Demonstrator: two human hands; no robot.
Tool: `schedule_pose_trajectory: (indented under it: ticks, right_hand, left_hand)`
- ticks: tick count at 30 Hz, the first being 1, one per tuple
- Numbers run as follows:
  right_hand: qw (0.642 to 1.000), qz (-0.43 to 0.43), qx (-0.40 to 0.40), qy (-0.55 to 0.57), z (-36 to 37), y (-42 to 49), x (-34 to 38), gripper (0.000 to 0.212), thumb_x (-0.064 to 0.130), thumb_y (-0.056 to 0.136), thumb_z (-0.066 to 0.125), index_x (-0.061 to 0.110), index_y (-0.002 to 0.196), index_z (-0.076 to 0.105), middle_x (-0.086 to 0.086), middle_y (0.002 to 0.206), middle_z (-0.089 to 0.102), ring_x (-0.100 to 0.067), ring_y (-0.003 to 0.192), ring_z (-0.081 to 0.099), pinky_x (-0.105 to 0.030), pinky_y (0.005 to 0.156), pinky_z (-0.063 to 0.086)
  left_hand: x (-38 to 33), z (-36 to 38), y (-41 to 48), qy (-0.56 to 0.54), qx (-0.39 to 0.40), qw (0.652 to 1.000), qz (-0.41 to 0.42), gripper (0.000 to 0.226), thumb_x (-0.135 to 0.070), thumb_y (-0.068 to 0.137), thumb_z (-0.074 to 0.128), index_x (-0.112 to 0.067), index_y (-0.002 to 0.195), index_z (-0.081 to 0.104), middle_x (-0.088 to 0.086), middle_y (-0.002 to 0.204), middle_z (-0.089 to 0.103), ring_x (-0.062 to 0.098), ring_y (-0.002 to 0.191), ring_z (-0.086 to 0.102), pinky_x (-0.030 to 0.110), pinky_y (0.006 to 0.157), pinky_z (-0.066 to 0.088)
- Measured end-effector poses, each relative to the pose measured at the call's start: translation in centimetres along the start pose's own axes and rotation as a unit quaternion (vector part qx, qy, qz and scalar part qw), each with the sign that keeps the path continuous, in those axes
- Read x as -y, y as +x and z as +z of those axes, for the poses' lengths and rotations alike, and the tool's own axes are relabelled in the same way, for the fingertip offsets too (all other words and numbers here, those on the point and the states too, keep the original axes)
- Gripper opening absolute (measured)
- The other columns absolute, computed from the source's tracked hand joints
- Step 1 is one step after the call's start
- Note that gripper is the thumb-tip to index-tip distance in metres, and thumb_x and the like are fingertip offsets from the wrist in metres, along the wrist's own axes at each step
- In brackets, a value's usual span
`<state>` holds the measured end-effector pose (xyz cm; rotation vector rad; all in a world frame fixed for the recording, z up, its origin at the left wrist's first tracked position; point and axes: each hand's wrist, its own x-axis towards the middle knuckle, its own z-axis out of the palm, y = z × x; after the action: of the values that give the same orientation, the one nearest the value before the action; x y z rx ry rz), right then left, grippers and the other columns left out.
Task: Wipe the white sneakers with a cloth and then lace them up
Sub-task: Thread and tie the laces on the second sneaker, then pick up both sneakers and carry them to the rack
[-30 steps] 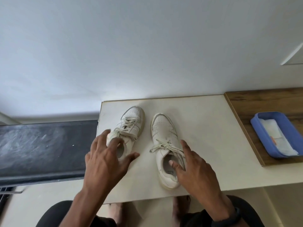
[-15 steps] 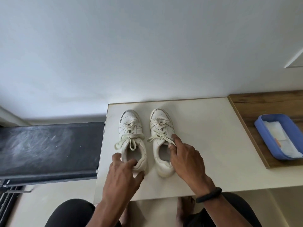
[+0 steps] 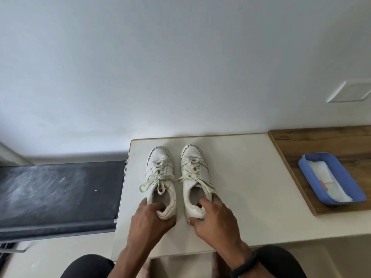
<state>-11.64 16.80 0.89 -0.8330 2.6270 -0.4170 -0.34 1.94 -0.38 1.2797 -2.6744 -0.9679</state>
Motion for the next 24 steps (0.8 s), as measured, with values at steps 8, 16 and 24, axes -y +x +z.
schedule_pose_trajectory:
  ticks: [8, 16, 24]
  right_hand:
    - [1.0, 0.003, -0.005, -0.012, 0.0, 0.2, 0.7, 0.038, 0.051, 0.079, 0.067, 0.029, 0.11, 0.065, -0.002, 0.121, 0.056, -0.027, 0.103, 0.064, -0.03, 0.081, 0.051]
    - [1.0, 0.013, -0.019, -0.02, 0.0, 0.0, 1.1, 0.042, 0.054, 0.078, 0.068, 0.029, 0.112, 0.067, -0.002, 0.12, 0.058, -0.025, 0.103, 0.065, -0.03, 0.08, 0.05]
    - [0.999, 0.002, -0.052, -0.004, -0.2, 0.3, 0.4, 0.047, 0.055, 0.041, 0.079, 0.029, 0.074, 0.057, 0.008, 0.107, 0.067, -0.026, 0.055, 0.064, -0.028, 0.043, 0.04]
  left_hand:
    - [0.0, 0.8, -0.1, -0.02, -0.026, 0.999, -0.003, 0.037, -0.04, 0.069, 0.078, -0.025, 0.057, 0.047, -0.001, 0.082, 0.05, 0.018, 0.067, 0.05, 0.028, 0.056, 0.031]
    - [0.0, 0.7, -0.3, -0.031, -0.03, 0.999, 0.001, 0.035, -0.043, 0.07, 0.076, -0.025, 0.058, 0.049, -0.001, 0.086, 0.05, 0.021, 0.072, 0.053, 0.03, 0.062, 0.036]
    - [0.2, 1.3, 0.5, -0.054, -0.126, 0.989, 0.054, 0.035, -0.046, 0.057, 0.072, -0.019, 0.055, 0.051, -0.006, 0.089, 0.058, 0.023, 0.06, 0.058, 0.025, 0.048, 0.035]
